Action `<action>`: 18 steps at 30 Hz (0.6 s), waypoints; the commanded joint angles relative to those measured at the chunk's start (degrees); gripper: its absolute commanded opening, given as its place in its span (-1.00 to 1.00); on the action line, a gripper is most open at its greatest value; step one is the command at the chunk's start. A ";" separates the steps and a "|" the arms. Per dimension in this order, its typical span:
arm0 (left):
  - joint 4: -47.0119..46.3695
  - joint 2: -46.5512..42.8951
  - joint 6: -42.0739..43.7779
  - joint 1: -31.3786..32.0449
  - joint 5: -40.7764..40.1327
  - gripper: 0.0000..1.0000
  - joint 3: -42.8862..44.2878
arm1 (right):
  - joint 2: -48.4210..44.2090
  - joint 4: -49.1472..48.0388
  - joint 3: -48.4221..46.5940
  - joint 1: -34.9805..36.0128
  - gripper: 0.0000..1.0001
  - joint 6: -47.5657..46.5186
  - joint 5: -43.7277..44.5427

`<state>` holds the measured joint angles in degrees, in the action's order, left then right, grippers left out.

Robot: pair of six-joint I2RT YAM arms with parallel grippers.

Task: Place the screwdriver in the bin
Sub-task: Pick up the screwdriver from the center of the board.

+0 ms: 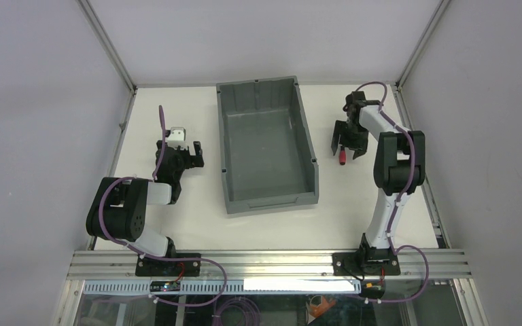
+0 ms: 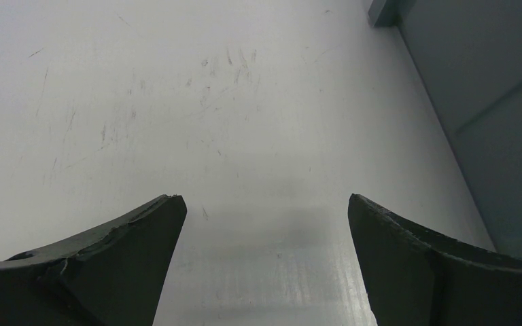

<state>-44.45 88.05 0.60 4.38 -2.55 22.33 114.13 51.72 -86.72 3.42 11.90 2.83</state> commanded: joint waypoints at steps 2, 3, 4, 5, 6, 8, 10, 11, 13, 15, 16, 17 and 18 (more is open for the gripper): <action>-1.60 -1.85 -0.48 -0.60 0.88 0.98 -0.35 | 1.94 -2.45 0.41 0.52 0.29 0.10 1.31; -1.55 -1.83 -0.49 -0.60 0.88 0.98 -0.35 | 2.16 -2.52 0.49 0.57 0.22 0.14 1.54; -1.63 -1.89 -0.45 -0.60 0.88 0.98 -0.35 | 2.43 -2.59 0.50 0.65 0.15 0.12 1.83; -1.53 -1.91 -0.43 -0.60 0.88 0.98 -0.35 | 2.65 -2.67 0.50 0.64 0.08 0.13 2.03; -1.59 -1.84 -0.43 -0.60 0.89 0.98 -0.35 | 2.72 -2.73 0.50 0.76 0.00 0.09 2.20; -1.54 -1.84 -0.46 -0.60 0.92 0.98 -0.35 | 2.85 -2.76 0.50 0.79 -0.16 0.14 2.40; -1.59 -1.84 -0.45 -0.59 0.88 0.98 -0.35 | 2.86 -2.77 0.50 0.86 -0.35 0.15 2.51; -1.58 -1.78 -0.43 -0.60 0.88 0.98 -0.35 | 2.86 -2.69 0.50 0.84 -0.43 0.10 2.52; -1.57 -1.83 -0.43 -0.59 0.88 0.98 -0.35 | 2.78 -2.48 0.37 0.86 -0.57 -0.01 2.61; -1.59 -1.83 -0.43 -0.60 0.88 0.98 -0.35 | 2.72 -2.20 0.04 0.89 -0.70 -0.02 2.70; -1.54 -1.87 -0.43 -0.60 0.88 0.98 -0.35 | 2.63 -1.96 -0.07 0.90 -0.76 -0.08 2.82; -1.60 -1.84 -0.45 -0.60 0.88 0.98 -0.35 | 2.33 -1.79 -0.22 0.93 -0.81 -0.10 2.87; -1.57 -1.87 -0.43 -0.60 0.88 0.98 -0.35 | 2.15 -1.54 -0.35 0.99 -0.82 -0.04 2.95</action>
<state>-44.47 88.05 0.60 4.38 -2.55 22.33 116.97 50.22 -86.30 4.08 11.94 4.38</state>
